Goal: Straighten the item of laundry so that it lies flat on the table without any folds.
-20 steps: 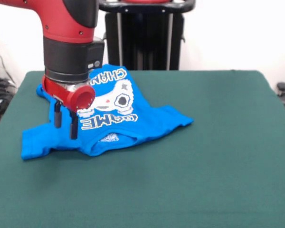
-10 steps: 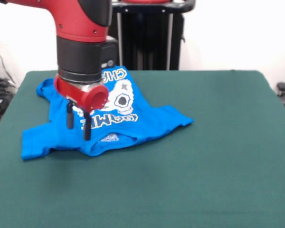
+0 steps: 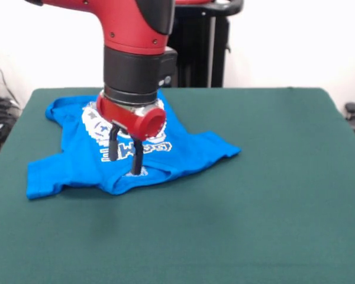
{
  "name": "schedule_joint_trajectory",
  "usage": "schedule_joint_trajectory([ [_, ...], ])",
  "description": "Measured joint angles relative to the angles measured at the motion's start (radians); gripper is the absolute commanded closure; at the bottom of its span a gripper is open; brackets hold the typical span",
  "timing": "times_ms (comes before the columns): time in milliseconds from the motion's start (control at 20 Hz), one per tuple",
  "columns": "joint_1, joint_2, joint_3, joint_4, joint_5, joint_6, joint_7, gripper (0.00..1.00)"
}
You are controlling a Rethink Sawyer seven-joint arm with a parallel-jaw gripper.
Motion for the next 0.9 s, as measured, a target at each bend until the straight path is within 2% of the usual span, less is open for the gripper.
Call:
schedule_joint_trajectory([
  [900,0.029,0.087,-0.092,-0.001,0.010,-0.070,0.000,0.00],
])
